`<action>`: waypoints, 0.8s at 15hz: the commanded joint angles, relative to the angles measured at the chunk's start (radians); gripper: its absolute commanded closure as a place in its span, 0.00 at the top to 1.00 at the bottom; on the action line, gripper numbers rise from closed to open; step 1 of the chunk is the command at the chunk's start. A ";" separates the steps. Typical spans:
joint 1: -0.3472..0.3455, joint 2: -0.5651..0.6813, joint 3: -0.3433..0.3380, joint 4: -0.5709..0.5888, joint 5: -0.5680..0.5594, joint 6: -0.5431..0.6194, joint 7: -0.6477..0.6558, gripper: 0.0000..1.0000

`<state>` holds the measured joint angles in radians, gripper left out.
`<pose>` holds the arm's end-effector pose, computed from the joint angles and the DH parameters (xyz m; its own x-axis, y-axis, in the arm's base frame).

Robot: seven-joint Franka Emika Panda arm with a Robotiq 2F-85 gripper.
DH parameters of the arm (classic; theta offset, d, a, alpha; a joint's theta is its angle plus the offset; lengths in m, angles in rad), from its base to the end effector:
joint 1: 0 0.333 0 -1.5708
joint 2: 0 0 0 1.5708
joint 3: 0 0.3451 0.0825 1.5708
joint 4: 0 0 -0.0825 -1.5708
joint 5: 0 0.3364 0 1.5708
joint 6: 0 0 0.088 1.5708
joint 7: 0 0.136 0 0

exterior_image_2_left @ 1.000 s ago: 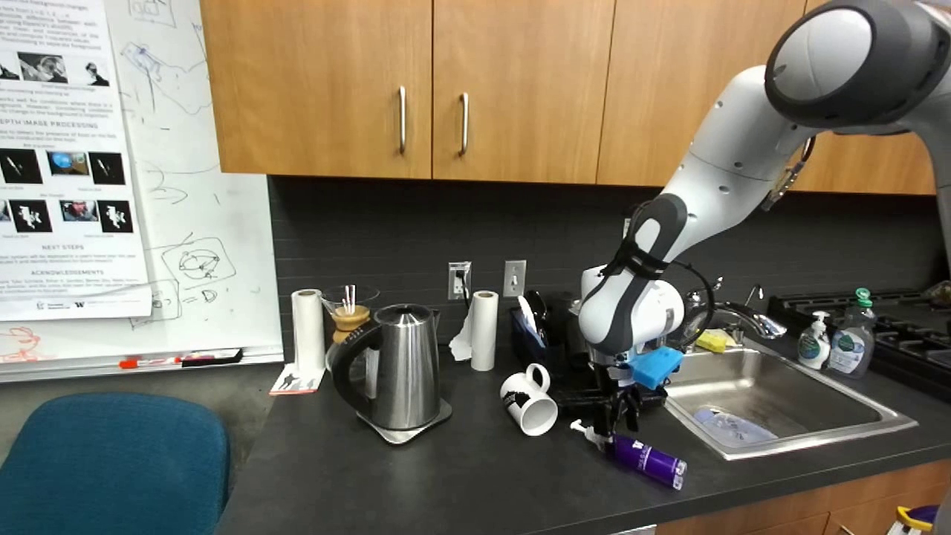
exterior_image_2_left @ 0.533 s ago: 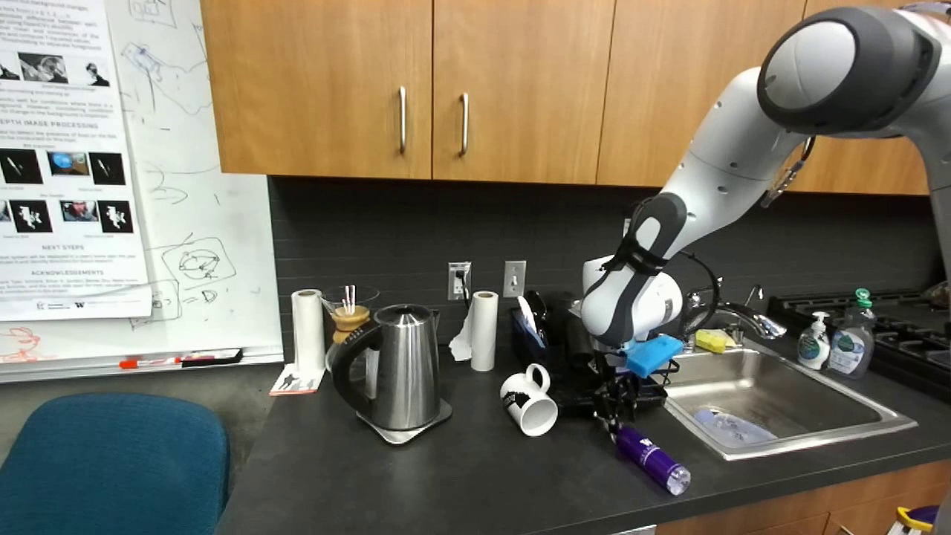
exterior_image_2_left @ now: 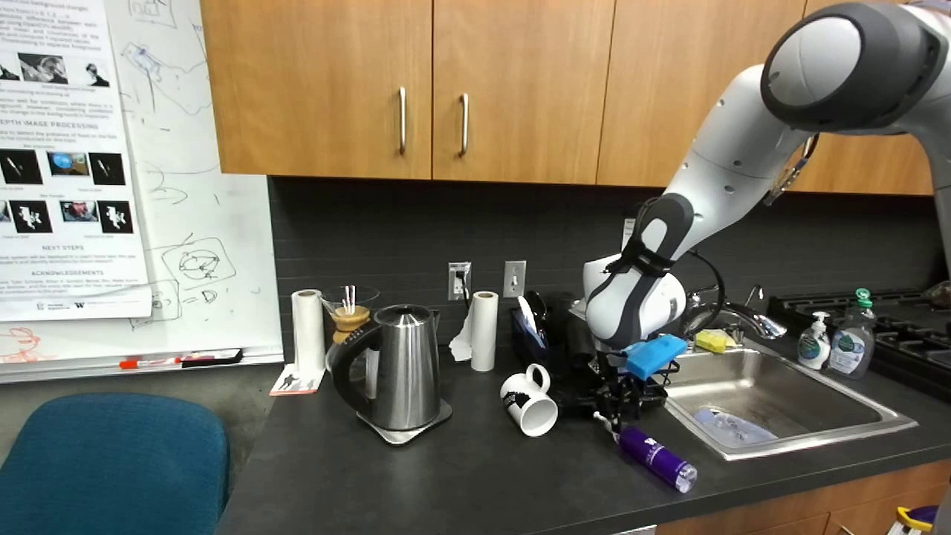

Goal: Put the purple bottle on the dishrack then move the mug backwards.

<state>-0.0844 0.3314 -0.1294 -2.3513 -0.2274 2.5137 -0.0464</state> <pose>0.4661 -0.1046 0.2201 0.9818 0.0185 -0.1888 0.0441 -0.9902 0.1326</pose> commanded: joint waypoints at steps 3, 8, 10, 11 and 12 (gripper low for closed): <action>-0.002 -0.154 -0.043 -0.095 -0.039 -0.054 0.032 1.00; -0.018 -0.225 -0.017 -0.135 0.027 -0.122 -0.030 1.00; -0.014 -0.223 -0.002 -0.140 0.055 -0.155 -0.047 1.00; -0.012 -0.213 0.006 -0.136 0.068 -0.164 -0.055 1.00; -0.010 -0.188 0.014 -0.127 0.080 -0.162 -0.051 1.00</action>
<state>-0.0928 0.1358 -0.1374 -2.4744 -0.1845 2.3765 -0.0735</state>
